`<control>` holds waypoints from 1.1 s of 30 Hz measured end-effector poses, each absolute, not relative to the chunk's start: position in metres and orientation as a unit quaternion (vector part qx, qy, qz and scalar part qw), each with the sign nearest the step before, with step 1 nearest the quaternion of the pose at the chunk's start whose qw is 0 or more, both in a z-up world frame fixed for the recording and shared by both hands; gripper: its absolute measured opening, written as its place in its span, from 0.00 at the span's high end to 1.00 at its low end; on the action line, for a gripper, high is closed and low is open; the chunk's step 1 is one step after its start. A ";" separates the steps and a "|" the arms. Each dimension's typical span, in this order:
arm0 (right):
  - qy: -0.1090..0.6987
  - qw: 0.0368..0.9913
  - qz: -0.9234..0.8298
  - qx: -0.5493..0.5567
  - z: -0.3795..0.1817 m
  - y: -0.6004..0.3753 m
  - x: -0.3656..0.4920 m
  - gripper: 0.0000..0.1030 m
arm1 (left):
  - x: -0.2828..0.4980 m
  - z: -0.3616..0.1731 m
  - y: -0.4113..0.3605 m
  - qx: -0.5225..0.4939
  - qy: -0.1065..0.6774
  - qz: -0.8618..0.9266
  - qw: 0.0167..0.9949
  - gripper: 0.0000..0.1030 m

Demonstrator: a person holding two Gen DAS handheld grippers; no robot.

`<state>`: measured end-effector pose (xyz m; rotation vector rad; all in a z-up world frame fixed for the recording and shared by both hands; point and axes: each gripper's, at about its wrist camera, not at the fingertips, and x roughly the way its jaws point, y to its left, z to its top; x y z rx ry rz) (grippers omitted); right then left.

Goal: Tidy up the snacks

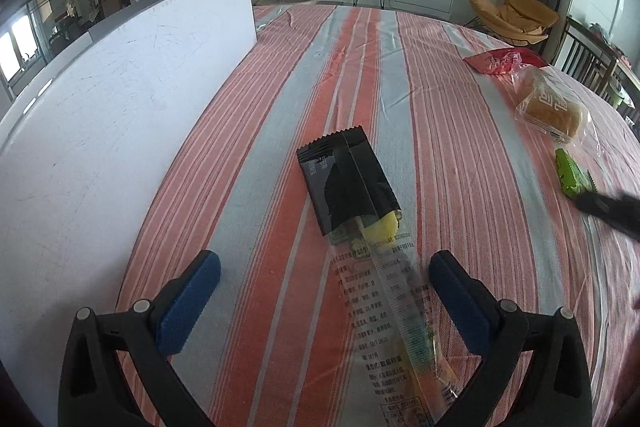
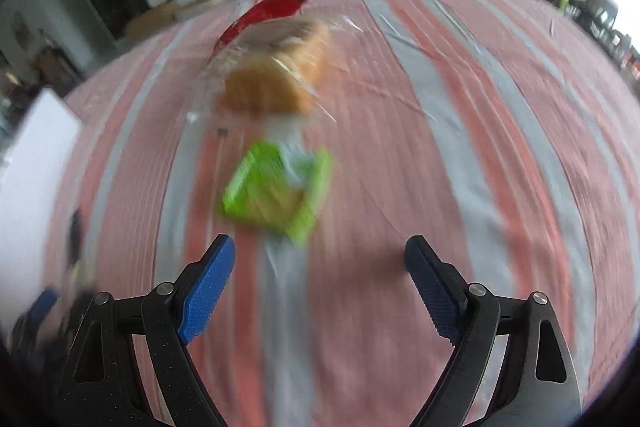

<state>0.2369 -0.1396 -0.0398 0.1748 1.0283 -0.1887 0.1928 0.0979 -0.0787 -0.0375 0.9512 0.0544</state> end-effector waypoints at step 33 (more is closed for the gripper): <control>0.404 0.906 0.029 0.124 -0.044 -0.220 0.098 0.23 | 0.192 -0.079 0.097 -0.018 0.457 0.026 0.889 0.00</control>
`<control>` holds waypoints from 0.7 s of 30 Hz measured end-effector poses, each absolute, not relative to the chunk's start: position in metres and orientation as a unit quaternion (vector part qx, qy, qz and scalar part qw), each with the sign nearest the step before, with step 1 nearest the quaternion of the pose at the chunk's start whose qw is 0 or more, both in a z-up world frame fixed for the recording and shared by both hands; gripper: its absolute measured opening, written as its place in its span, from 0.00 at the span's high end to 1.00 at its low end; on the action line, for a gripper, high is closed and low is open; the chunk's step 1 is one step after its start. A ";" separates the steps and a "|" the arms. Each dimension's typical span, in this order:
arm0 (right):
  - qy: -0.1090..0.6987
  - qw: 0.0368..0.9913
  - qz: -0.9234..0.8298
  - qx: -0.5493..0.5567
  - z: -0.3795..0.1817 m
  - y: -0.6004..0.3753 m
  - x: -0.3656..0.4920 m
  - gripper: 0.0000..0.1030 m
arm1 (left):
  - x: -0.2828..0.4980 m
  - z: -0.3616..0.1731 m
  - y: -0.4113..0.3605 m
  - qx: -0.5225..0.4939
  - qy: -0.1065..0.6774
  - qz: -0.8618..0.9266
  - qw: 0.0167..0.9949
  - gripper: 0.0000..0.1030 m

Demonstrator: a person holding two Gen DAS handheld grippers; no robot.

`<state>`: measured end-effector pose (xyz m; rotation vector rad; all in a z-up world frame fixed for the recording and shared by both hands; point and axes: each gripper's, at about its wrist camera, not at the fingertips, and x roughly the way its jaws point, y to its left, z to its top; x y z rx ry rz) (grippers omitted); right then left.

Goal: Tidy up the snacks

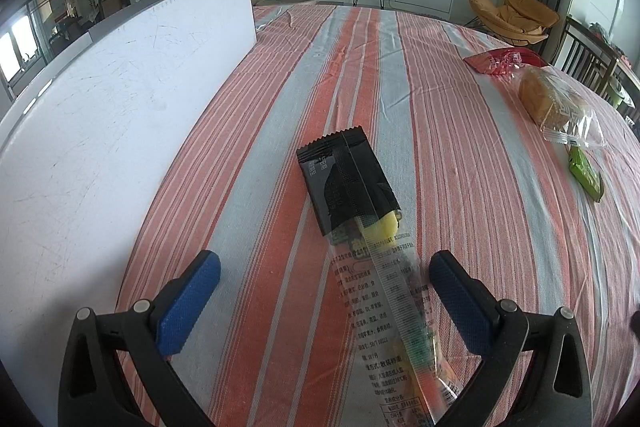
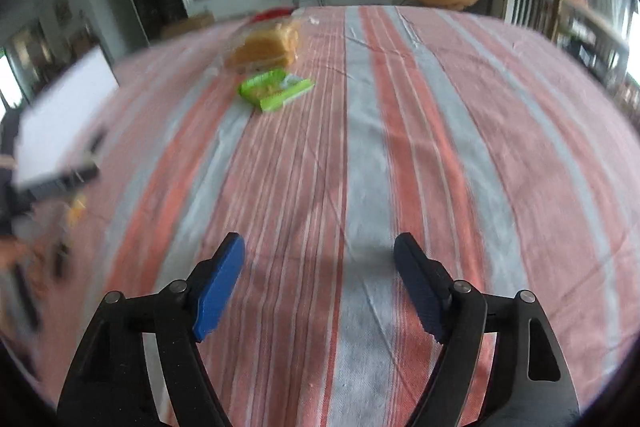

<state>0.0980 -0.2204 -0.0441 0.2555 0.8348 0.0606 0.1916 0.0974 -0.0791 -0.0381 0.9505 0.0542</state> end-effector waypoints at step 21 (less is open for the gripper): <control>0.417 0.906 0.066 0.020 -0.018 -0.201 0.190 0.22 | 0.176 -0.076 0.091 0.025 0.525 -0.059 0.849 0.00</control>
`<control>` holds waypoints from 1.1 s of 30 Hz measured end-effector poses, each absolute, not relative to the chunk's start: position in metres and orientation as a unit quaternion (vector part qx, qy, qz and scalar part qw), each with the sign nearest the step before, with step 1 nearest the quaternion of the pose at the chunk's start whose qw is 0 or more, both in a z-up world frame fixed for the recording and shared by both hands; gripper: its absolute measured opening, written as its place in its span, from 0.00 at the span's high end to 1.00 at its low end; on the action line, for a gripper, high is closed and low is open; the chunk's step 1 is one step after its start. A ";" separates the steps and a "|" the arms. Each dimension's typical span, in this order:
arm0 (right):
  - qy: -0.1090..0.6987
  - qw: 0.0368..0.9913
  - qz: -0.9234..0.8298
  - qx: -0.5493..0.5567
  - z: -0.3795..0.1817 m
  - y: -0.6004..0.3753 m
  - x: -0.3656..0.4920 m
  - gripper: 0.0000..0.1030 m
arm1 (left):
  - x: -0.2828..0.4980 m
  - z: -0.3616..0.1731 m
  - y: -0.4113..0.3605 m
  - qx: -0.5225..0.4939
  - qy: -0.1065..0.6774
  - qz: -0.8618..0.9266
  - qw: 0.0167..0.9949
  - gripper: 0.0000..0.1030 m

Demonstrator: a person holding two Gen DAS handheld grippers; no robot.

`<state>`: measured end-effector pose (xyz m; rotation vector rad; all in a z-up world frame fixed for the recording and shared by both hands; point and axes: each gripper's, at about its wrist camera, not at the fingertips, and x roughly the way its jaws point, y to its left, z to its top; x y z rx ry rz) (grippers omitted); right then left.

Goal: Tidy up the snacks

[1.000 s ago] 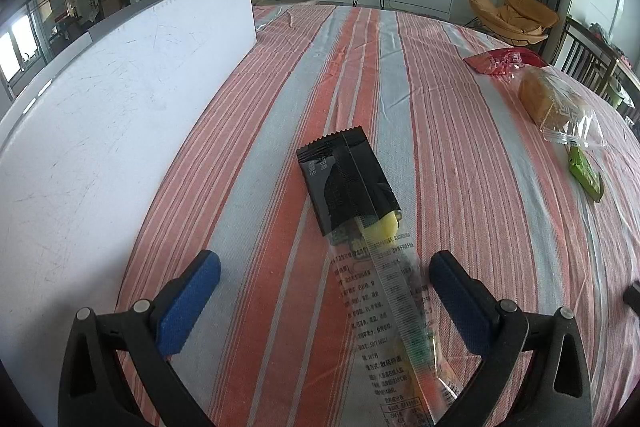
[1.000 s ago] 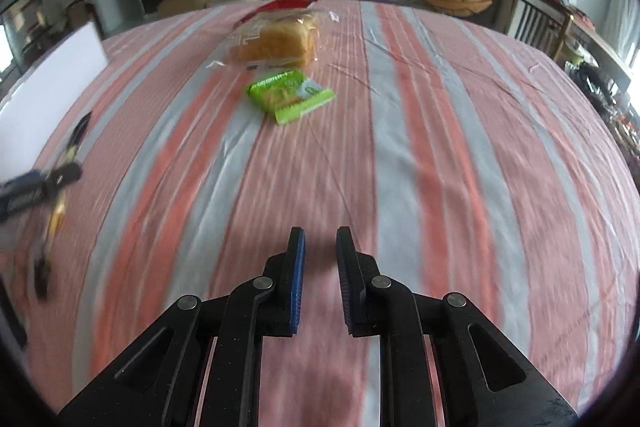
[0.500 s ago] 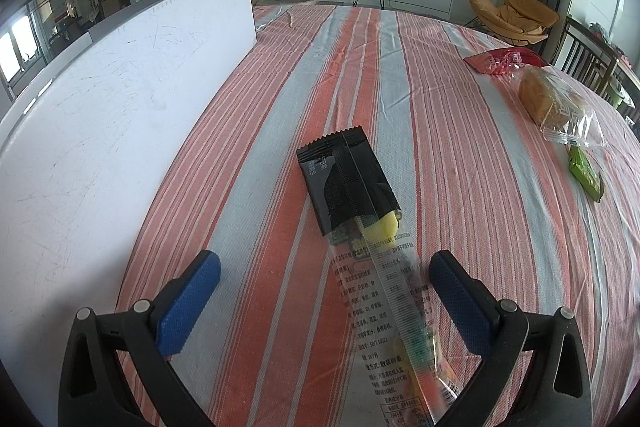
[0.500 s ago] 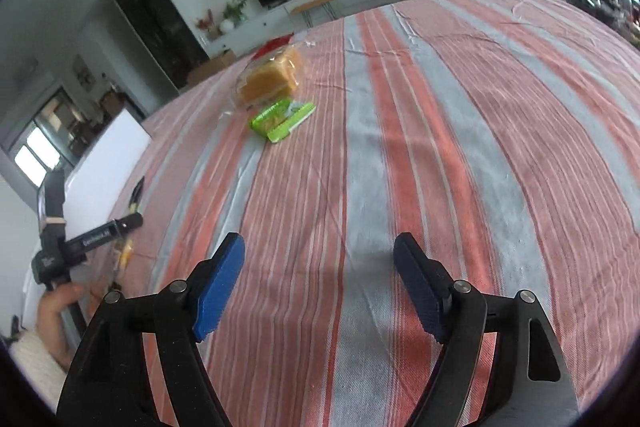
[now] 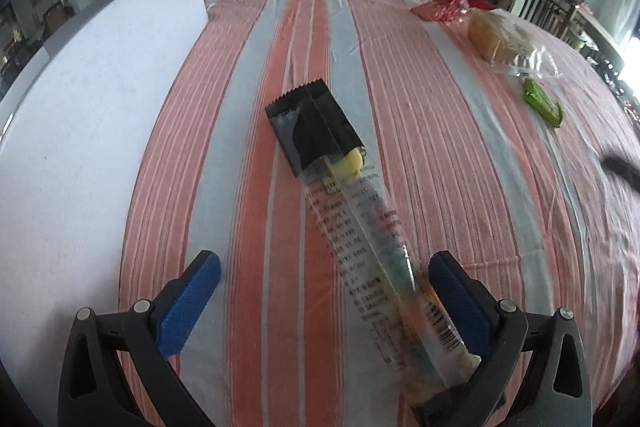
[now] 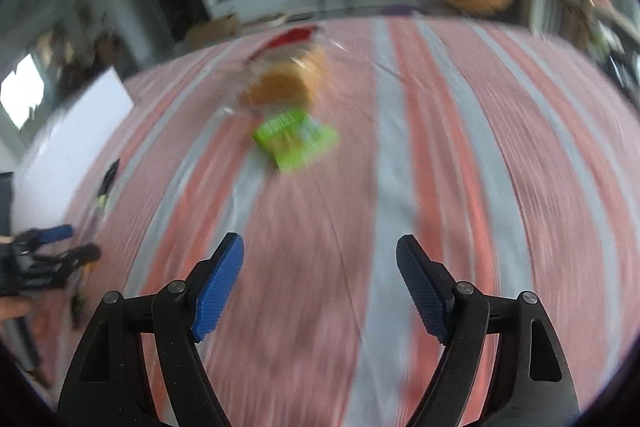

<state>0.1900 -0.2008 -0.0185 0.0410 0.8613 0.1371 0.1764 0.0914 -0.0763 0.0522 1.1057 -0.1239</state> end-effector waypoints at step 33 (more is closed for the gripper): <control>0.530 0.841 -0.091 0.051 -0.034 -0.151 0.302 0.36 | 0.081 -0.041 0.127 -0.131 0.462 -0.158 0.863 0.80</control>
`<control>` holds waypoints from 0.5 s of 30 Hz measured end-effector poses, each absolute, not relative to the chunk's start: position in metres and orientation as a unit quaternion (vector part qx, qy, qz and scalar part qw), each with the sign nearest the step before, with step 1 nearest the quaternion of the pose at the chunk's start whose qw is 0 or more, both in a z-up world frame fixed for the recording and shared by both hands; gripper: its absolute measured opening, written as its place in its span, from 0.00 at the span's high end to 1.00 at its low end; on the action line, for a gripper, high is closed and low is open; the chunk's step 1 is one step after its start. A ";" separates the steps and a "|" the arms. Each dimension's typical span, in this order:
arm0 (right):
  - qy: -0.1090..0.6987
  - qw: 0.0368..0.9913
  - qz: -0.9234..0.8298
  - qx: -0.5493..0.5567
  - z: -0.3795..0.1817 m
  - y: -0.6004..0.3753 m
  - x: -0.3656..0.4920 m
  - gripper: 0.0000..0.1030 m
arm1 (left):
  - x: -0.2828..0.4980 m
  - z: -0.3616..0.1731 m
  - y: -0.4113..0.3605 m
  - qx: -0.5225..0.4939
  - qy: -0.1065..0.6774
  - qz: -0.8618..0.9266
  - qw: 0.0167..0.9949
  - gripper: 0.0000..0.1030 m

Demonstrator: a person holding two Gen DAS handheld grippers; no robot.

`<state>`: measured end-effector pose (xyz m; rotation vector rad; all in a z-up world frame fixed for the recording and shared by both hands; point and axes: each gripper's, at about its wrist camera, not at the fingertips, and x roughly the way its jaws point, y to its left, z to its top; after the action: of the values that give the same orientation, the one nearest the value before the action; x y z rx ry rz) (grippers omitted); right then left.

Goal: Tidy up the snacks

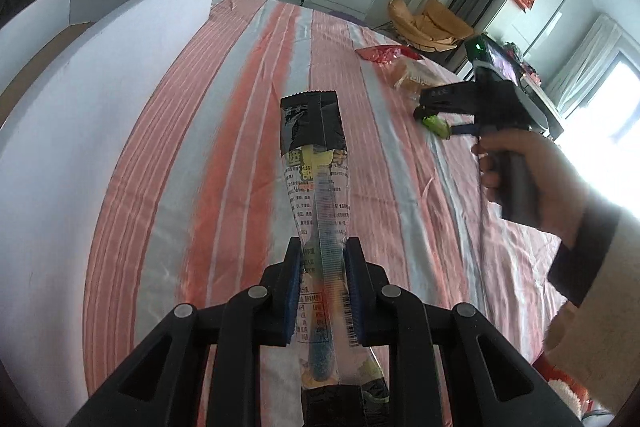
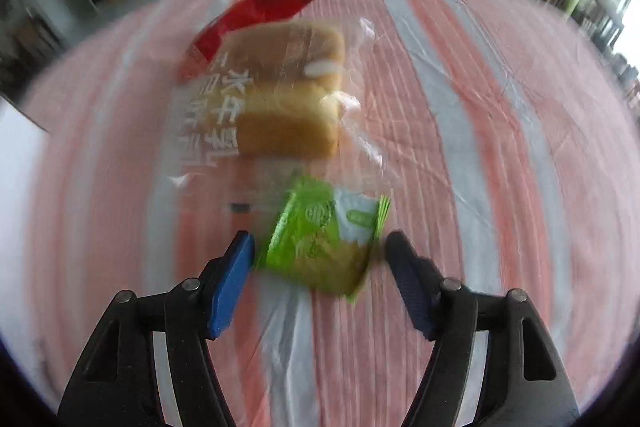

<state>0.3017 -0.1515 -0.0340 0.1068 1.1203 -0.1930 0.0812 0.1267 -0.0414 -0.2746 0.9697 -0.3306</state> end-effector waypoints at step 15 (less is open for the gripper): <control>0.478 0.849 0.051 0.218 0.008 -0.216 0.162 0.49 | 0.072 -0.018 0.115 -0.161 0.442 -0.204 0.859 0.80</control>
<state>0.1618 -0.2160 0.0084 0.4592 1.0080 0.1079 0.0719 0.1152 -0.0178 -0.3383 0.9279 -0.4284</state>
